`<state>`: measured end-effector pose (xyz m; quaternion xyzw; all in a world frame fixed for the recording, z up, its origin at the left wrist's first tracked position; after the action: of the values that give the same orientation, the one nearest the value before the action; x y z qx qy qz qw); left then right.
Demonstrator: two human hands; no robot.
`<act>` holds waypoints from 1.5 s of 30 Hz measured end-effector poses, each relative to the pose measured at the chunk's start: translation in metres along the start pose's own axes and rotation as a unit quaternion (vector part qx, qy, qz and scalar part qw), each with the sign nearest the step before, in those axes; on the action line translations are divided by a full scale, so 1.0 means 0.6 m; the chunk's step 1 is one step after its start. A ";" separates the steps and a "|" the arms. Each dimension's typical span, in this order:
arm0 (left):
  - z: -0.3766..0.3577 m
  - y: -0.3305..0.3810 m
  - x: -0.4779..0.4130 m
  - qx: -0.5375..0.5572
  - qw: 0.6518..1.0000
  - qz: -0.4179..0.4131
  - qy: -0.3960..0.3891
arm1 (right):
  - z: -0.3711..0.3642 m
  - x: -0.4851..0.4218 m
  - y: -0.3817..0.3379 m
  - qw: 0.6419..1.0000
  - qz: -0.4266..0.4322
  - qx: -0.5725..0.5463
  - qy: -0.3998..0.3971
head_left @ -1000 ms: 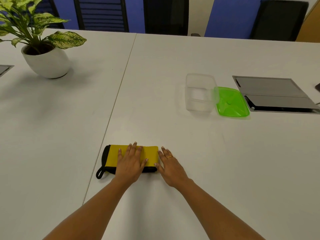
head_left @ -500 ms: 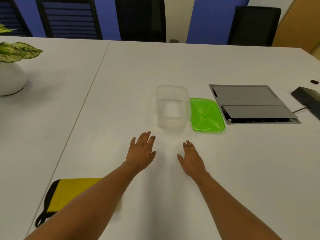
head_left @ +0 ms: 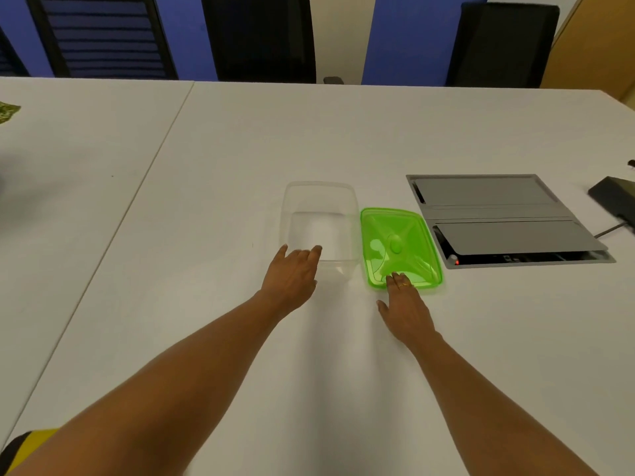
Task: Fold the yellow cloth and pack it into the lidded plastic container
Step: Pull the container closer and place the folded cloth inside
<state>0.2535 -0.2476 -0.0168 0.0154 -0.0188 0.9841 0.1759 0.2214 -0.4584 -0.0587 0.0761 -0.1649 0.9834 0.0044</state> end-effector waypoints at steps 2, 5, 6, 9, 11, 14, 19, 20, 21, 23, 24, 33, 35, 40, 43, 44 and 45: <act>0.006 0.001 -0.013 -0.018 1.000 0.007 -0.002 | -0.006 -0.006 0.006 1.000 0.007 0.003 0.015; 0.016 0.003 -0.022 -0.075 0.997 -0.006 0.016 | -0.008 -0.010 0.012 0.998 0.012 0.017 0.057; 0.018 0.003 -0.022 -0.081 0.997 -0.006 0.013 | -0.007 -0.008 0.011 0.997 0.019 0.025 0.068; 0.020 0.005 -0.016 -0.085 0.996 -0.012 0.017 | -0.006 -0.003 0.008 0.995 0.041 0.043 0.077; 0.021 0.005 -0.005 -0.075 0.997 -0.020 0.026 | -0.004 0.005 0.004 0.995 0.053 0.051 0.070; 0.021 0.001 0.018 -0.072 0.997 -0.025 0.028 | 0.000 0.021 0.003 0.995 0.057 0.066 0.051; 0.058 0.010 0.092 -0.113 0.991 -0.049 0.043 | 0.024 0.090 -0.014 0.987 0.101 0.094 0.080; 0.069 0.012 0.112 -0.136 0.988 -0.043 0.060 | 0.026 0.108 -0.013 0.989 0.089 0.090 0.070; 0.073 0.013 0.130 -0.142 0.986 -0.040 0.074 | 0.026 0.125 -0.011 0.990 0.085 0.093 0.065; 0.073 0.013 0.169 -0.139 0.987 -0.041 0.069 | 0.022 0.160 -0.010 0.989 0.093 0.096 0.056; 0.075 0.016 0.192 -0.134 0.988 -0.046 0.062 | 0.020 0.178 -0.009 0.990 0.093 0.095 0.054; 0.080 0.045 0.385 -0.113 0.990 -0.069 0.054 | 0.000 0.352 -0.011 0.991 0.081 0.088 0.053; 0.083 0.052 0.423 -0.119 0.989 -0.074 0.055 | -0.009 0.388 -0.012 0.990 0.085 0.096 0.056; 0.080 0.068 0.496 -0.118 0.987 -0.094 0.057 | -0.029 0.460 -0.006 0.987 0.083 0.123 0.059; 0.072 0.072 0.536 -0.118 0.986 -0.106 0.049 | -0.042 0.493 -0.001 0.986 0.086 0.124 0.065; 0.069 0.073 0.547 -0.120 0.986 -0.110 0.048 | -0.046 0.501 0.001 0.987 0.086 0.118 0.063; 0.067 0.073 0.557 -0.120 0.985 -0.114 0.046 | -0.049 0.508 0.004 0.989 0.080 0.107 0.060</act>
<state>-0.0742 -0.1745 0.0344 -0.0487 -0.1267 0.9479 0.2880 -0.0845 -0.4559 -0.0410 0.0038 -0.0638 0.9953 -0.0729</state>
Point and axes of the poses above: each hand's wrist, its own x-axis away from the middle knuckle, its own z-axis out of the back of the hand, y = z × x, the point moved 2 cm from there along -x, towards the middle knuckle, and after that the axes turned 6 degrees about -x, right-handed, at the moved point
